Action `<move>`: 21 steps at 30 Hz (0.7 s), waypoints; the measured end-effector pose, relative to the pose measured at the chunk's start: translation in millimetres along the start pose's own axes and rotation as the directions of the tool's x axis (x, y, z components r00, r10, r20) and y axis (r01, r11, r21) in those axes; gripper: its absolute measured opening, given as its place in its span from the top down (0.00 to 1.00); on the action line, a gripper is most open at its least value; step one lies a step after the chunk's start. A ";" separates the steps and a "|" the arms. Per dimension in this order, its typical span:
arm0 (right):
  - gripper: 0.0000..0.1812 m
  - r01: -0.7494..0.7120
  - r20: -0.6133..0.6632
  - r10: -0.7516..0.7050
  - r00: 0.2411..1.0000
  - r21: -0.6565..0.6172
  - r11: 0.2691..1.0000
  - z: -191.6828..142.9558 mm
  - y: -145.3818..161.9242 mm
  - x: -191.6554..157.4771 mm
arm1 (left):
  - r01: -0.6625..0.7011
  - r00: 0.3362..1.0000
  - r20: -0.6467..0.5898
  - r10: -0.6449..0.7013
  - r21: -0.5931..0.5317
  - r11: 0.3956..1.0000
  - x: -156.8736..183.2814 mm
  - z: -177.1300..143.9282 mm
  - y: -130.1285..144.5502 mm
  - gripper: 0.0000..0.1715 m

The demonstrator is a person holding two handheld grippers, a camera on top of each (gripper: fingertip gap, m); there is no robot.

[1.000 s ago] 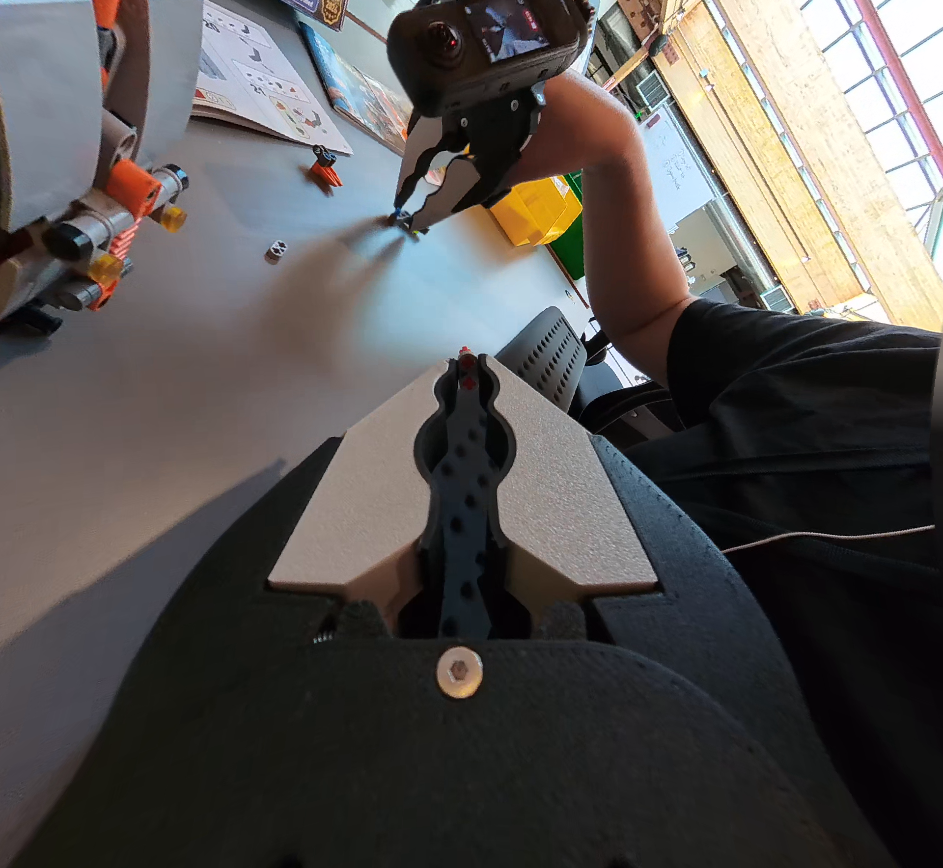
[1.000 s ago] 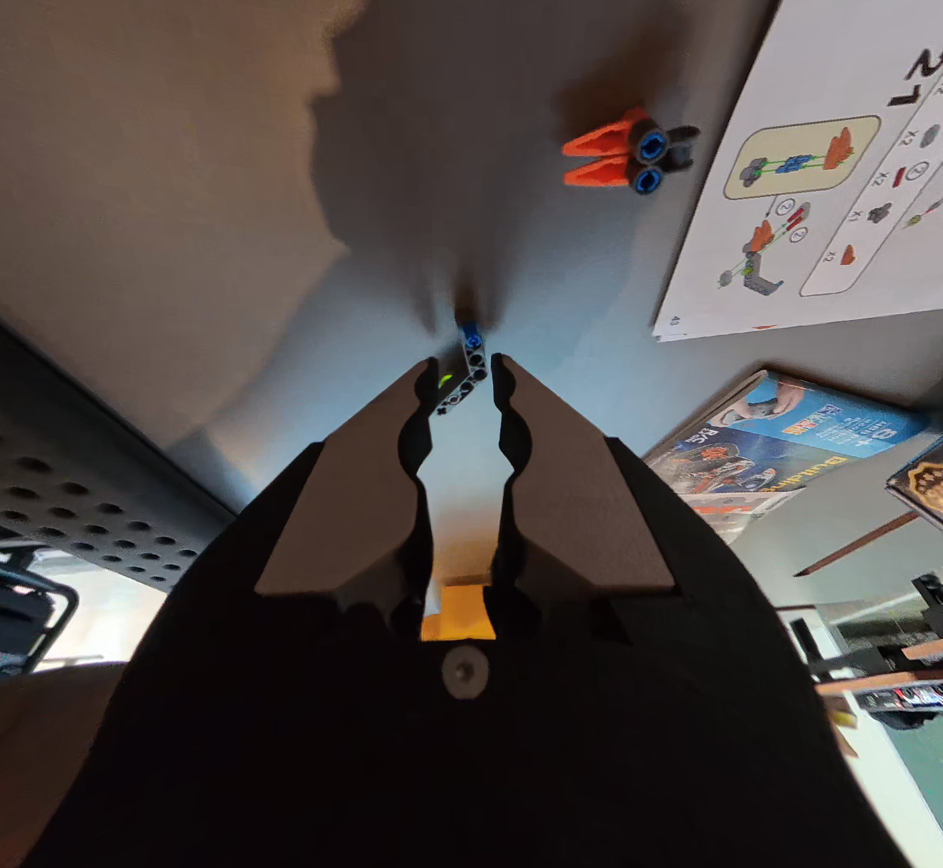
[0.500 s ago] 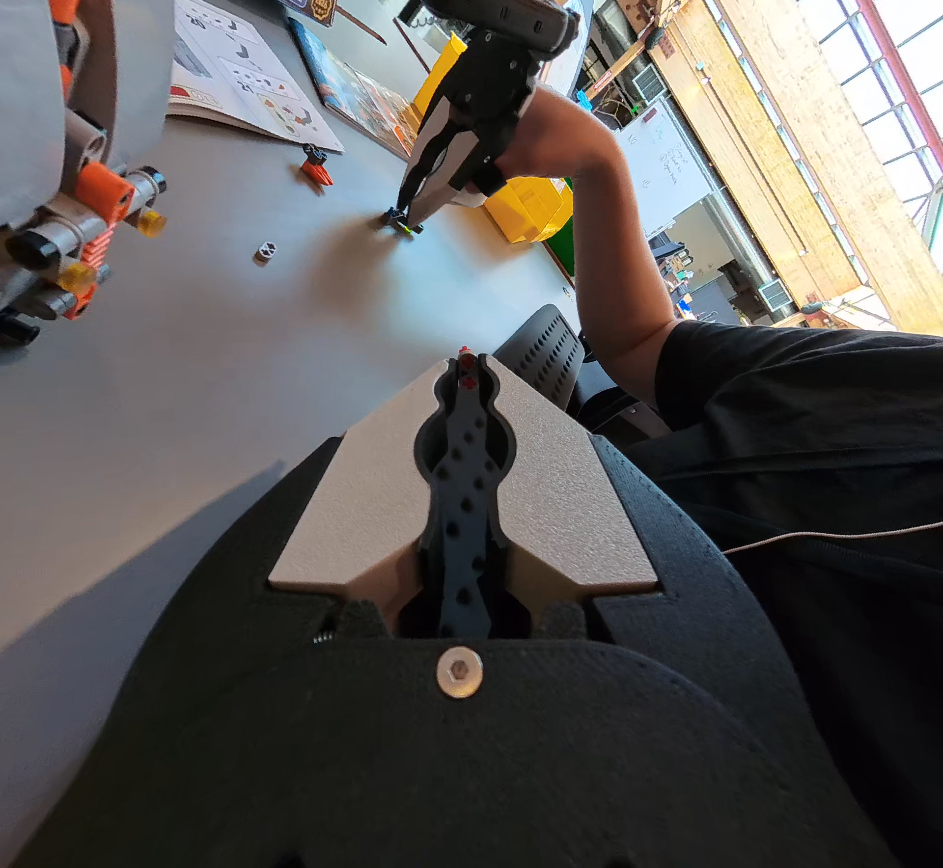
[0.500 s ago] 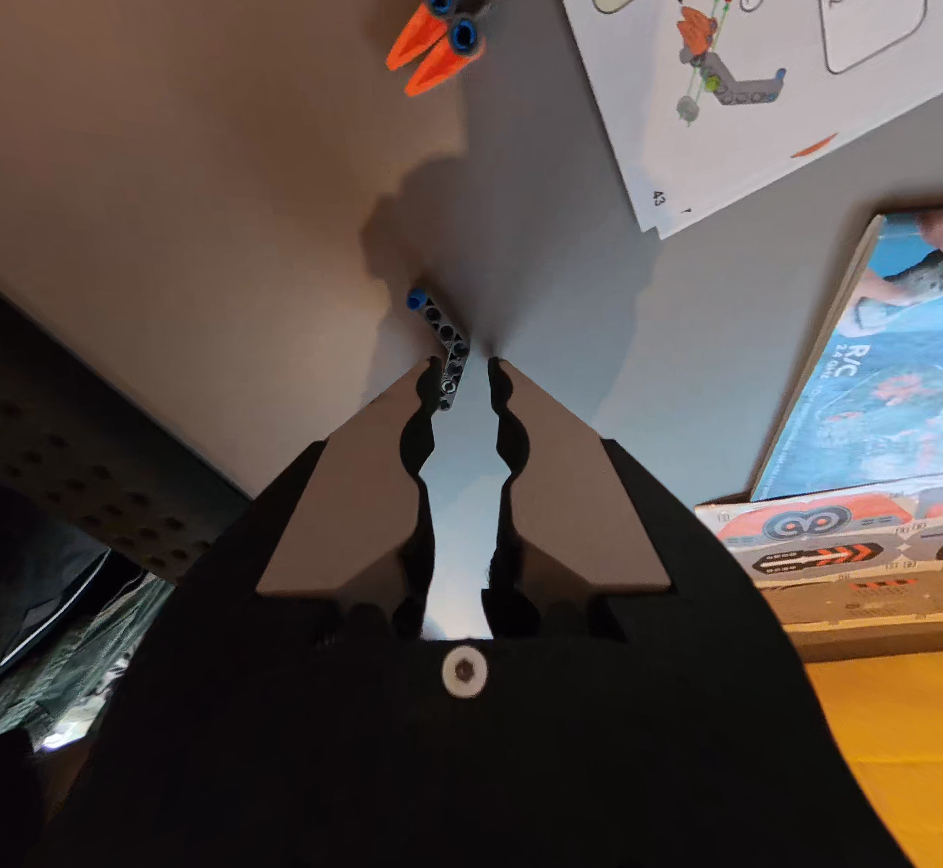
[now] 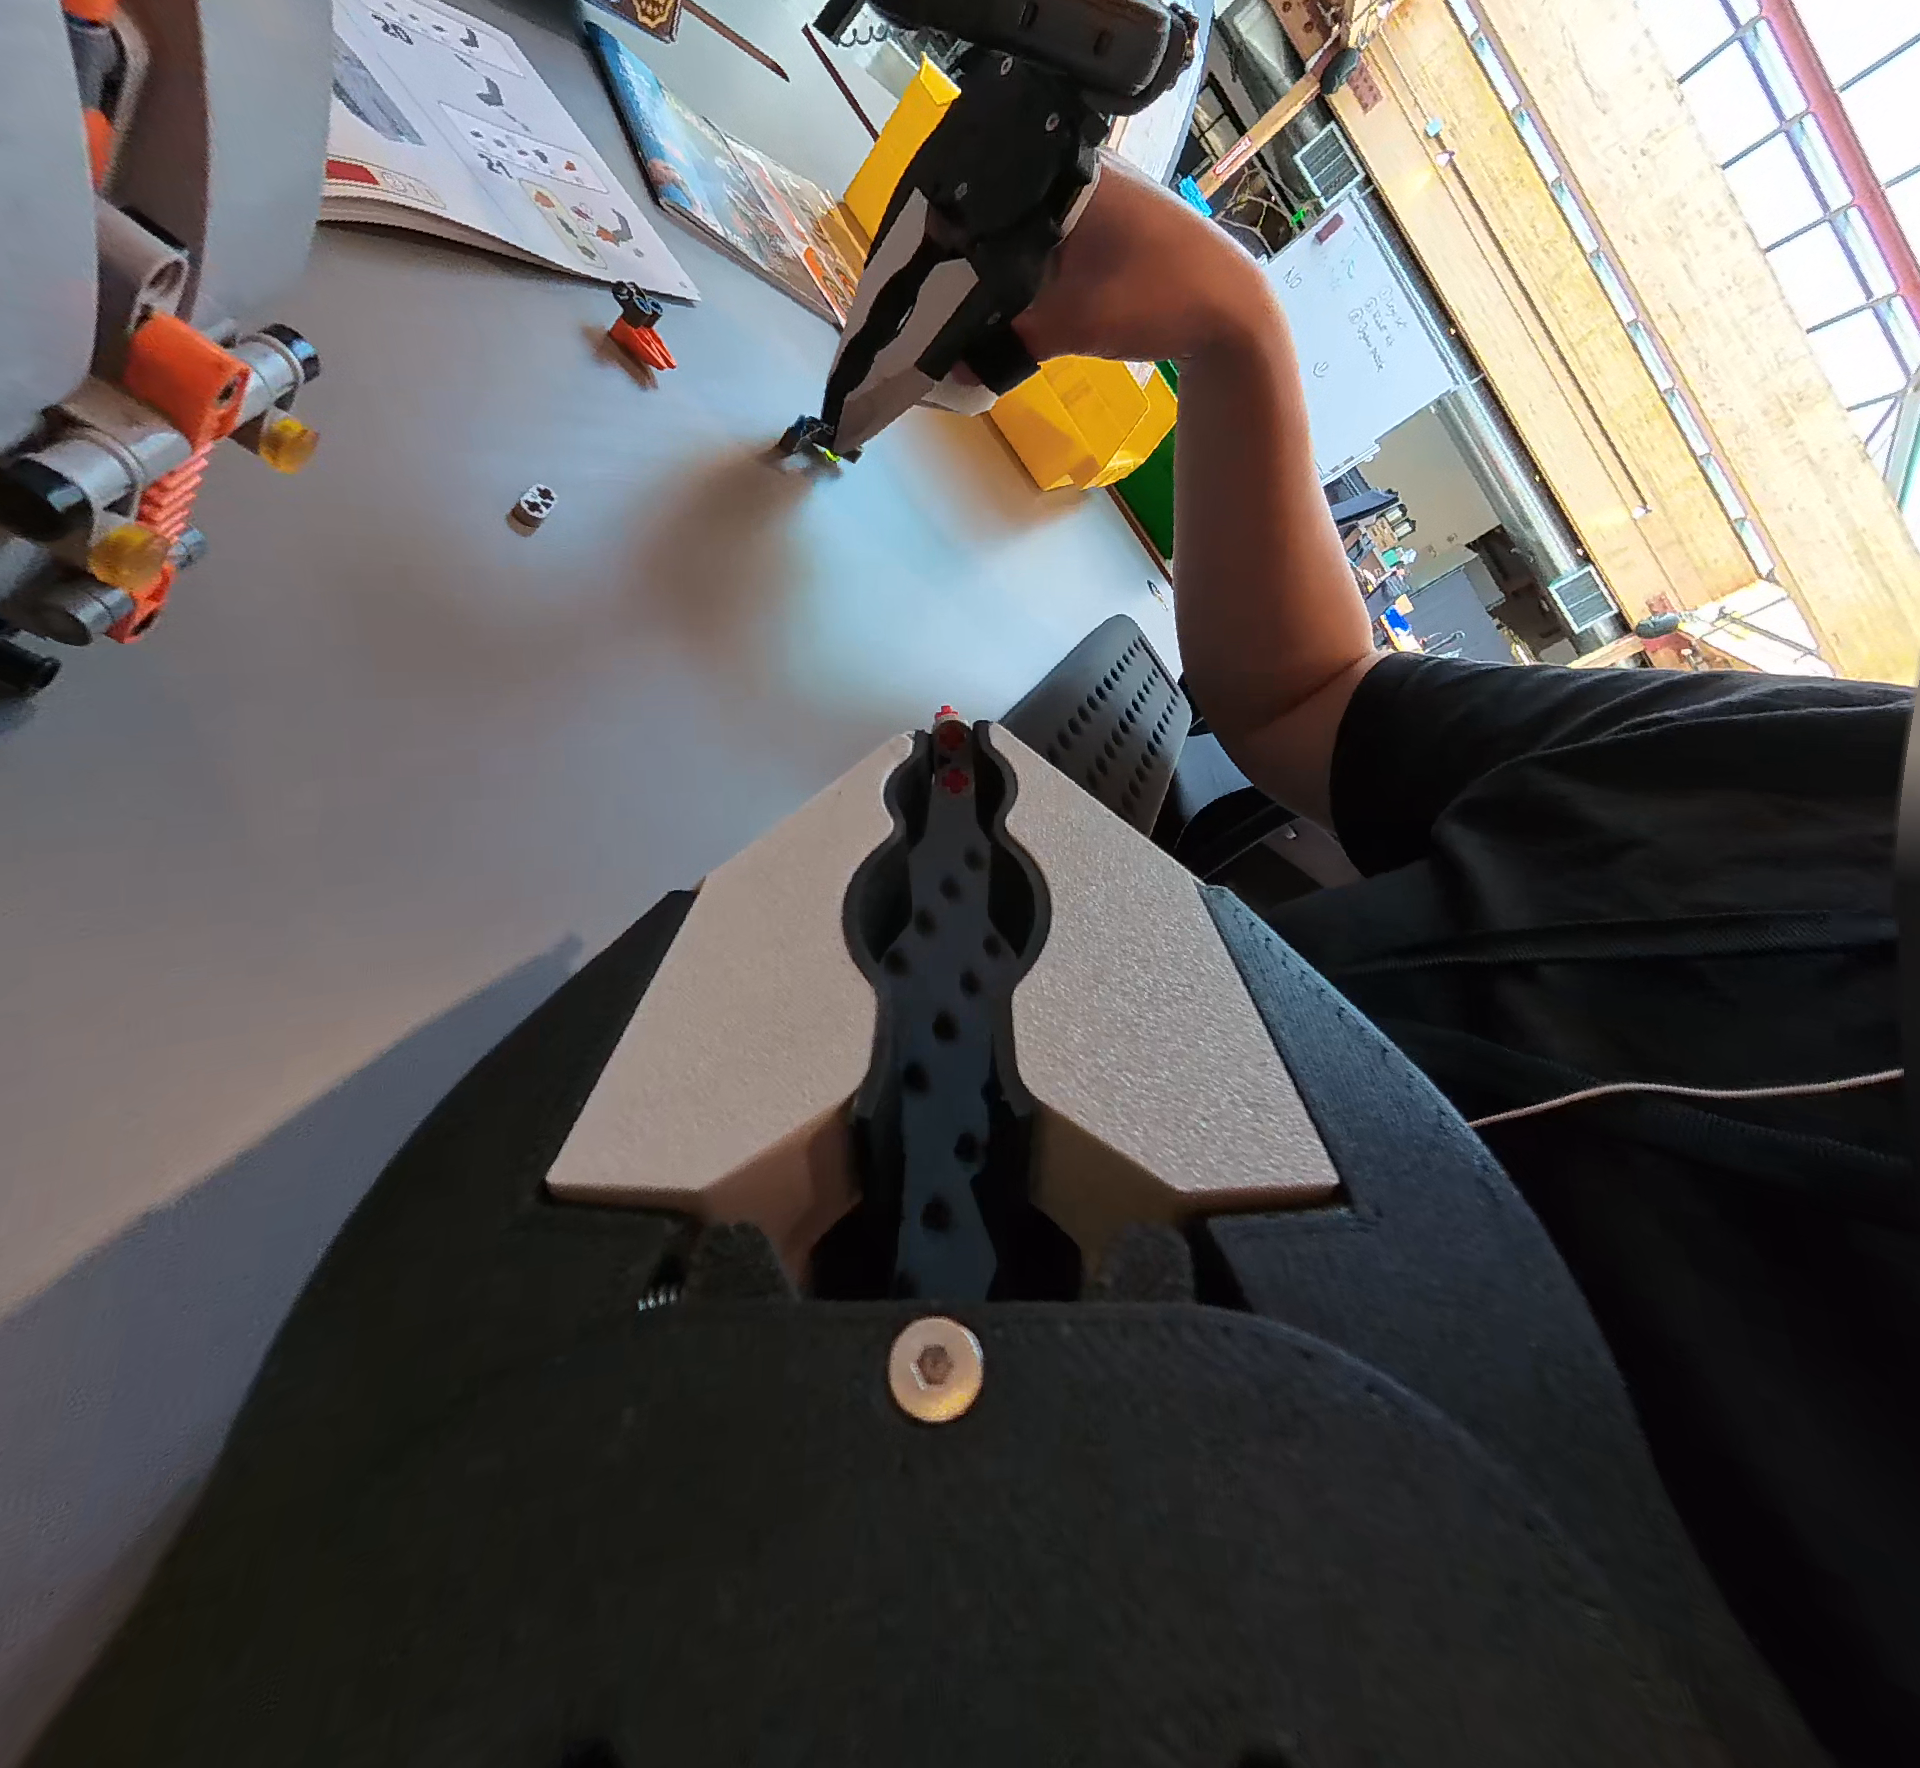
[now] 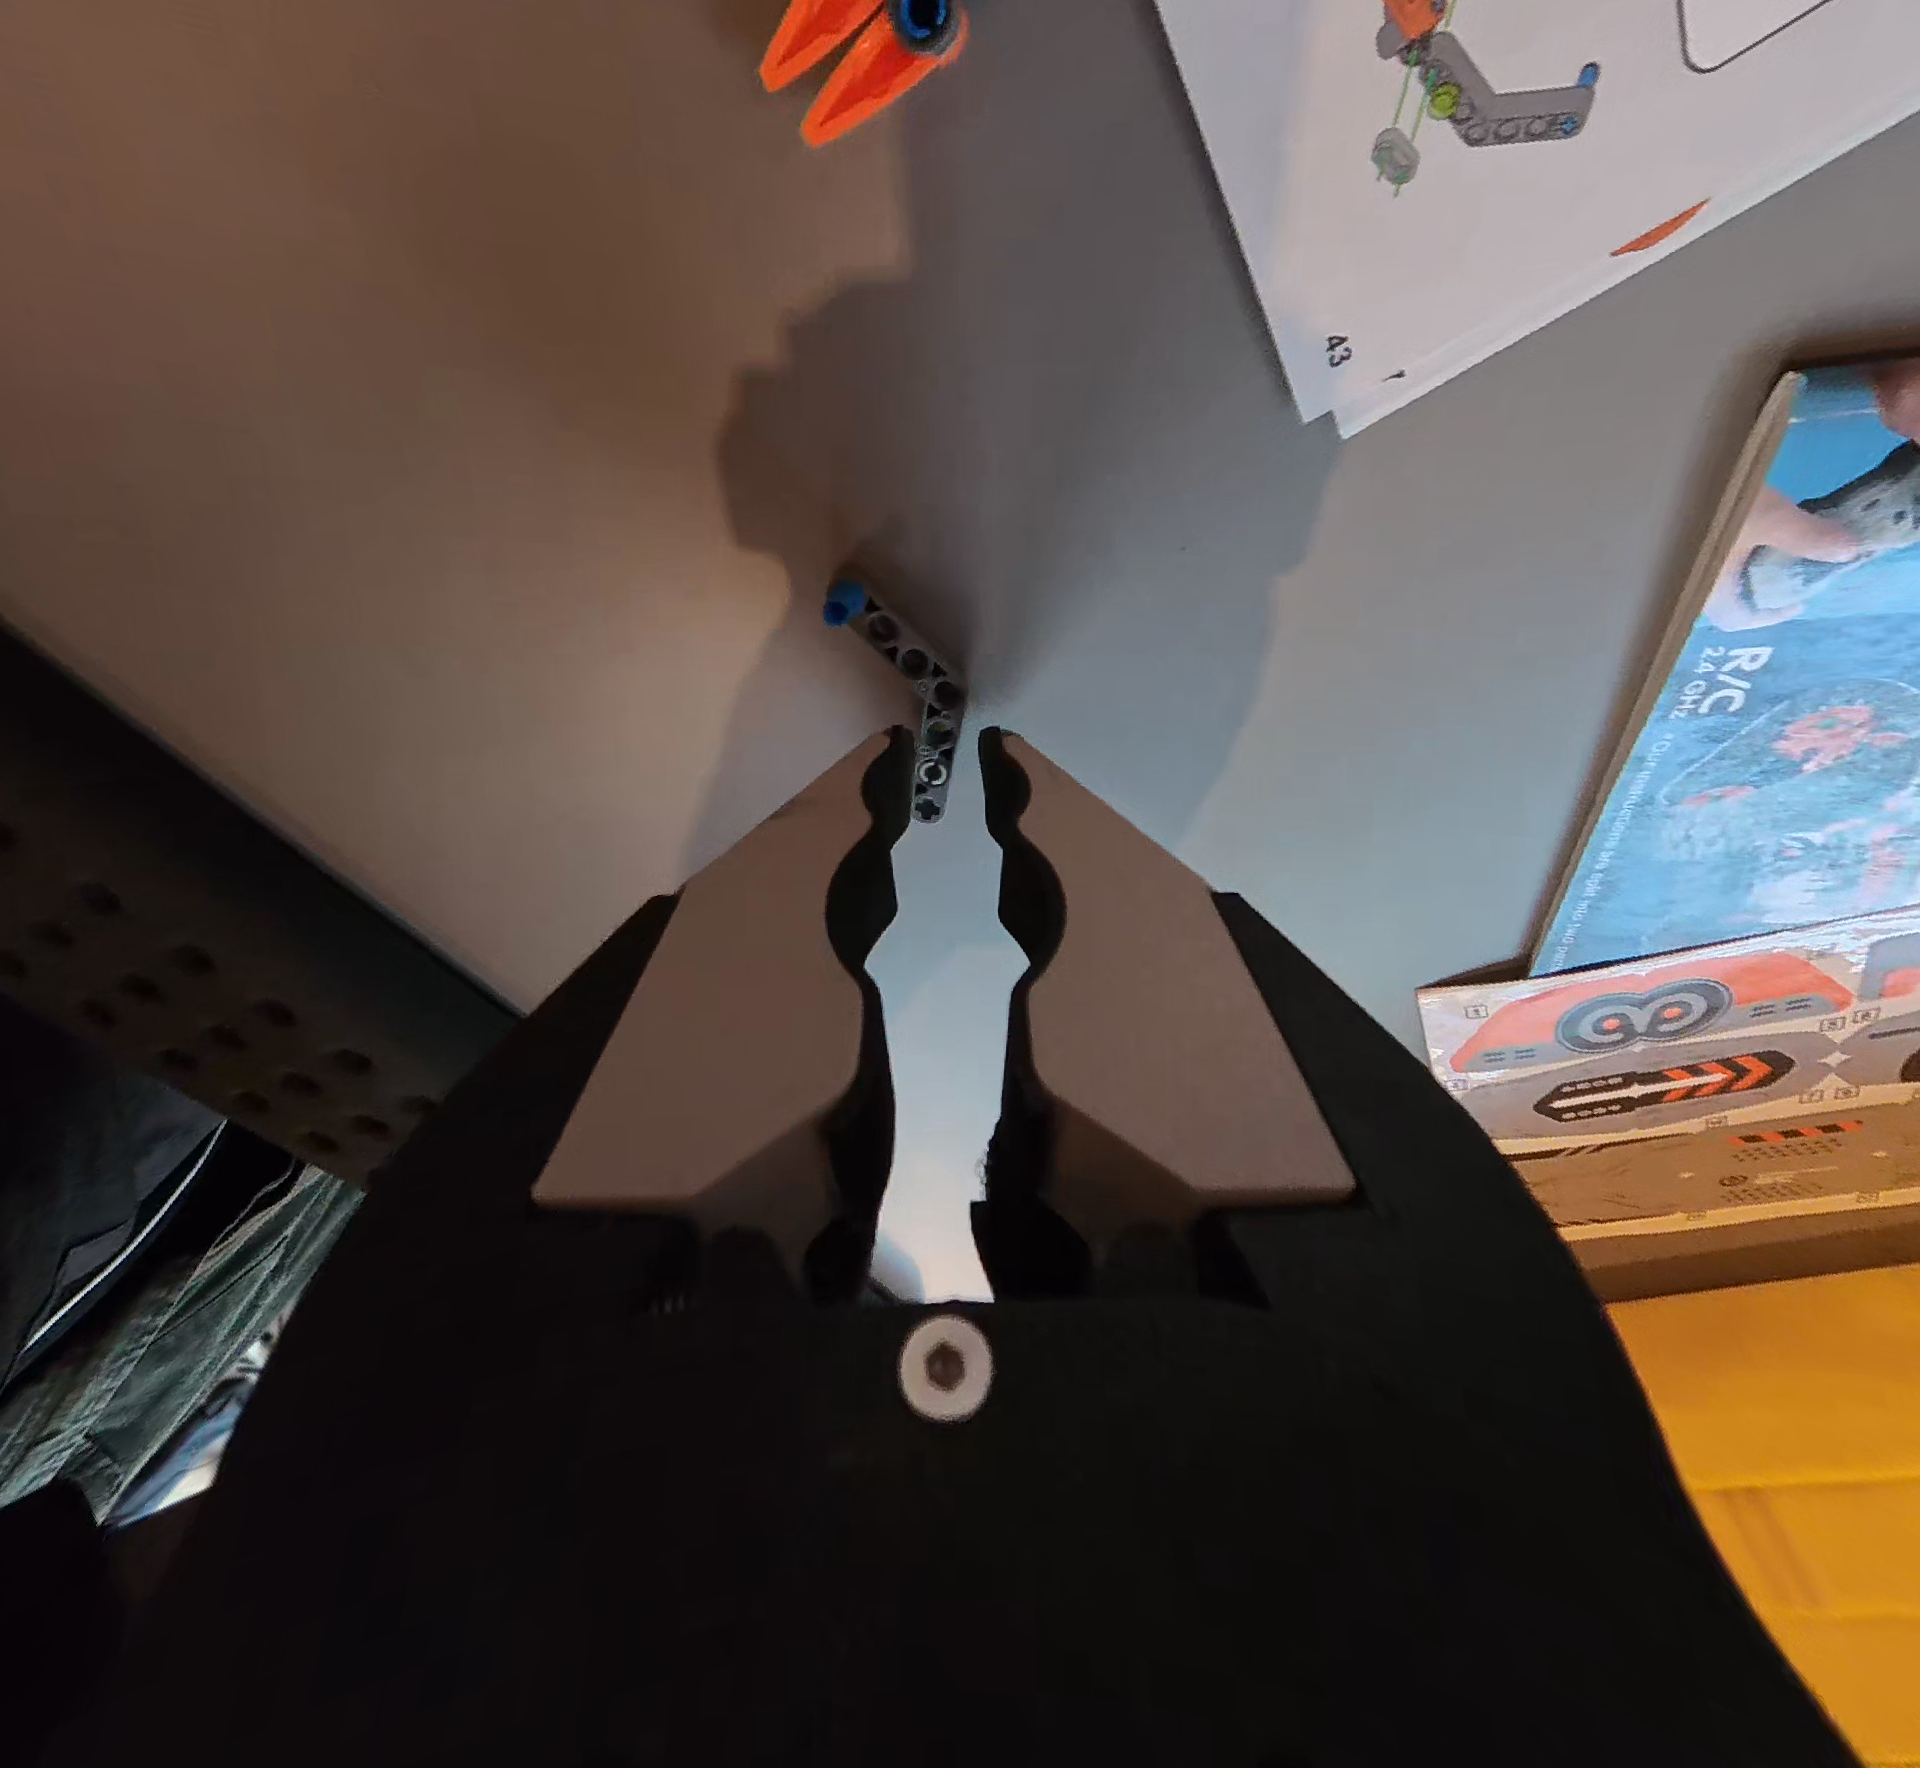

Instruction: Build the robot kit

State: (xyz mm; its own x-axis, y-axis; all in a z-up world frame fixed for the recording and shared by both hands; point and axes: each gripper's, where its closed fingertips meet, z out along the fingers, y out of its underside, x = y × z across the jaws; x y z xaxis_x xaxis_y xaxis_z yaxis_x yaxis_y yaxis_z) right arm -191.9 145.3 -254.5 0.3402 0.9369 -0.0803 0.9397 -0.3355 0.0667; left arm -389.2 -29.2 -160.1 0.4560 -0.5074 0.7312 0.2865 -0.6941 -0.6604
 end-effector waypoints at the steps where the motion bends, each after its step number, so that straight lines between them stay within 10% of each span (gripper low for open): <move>1: 0.94 0.007 -0.010 -0.007 1.000 0.004 1.000 0.5 -0.9 1.0 | 0.000 1.000 0.000 0.000 0.000 1.000 -0.1 0.2 0.0 0.97; 21: 0.96 0.047 0.003 -0.047 0.999 0.033 0.998 1.8 -5.1 -1.7 | 0.007 1.000 0.006 -0.007 0.005 1.000 0.1 -0.1 1.9 0.97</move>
State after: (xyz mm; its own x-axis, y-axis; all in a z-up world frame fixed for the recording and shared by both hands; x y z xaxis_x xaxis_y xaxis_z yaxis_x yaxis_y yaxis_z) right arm -197.2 145.3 -256.5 0.2957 0.9514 -0.0864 0.9553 -0.2942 0.0297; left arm -388.6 -30.6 -161.3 0.4590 -0.4999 0.7345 0.2933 -0.6951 -0.6563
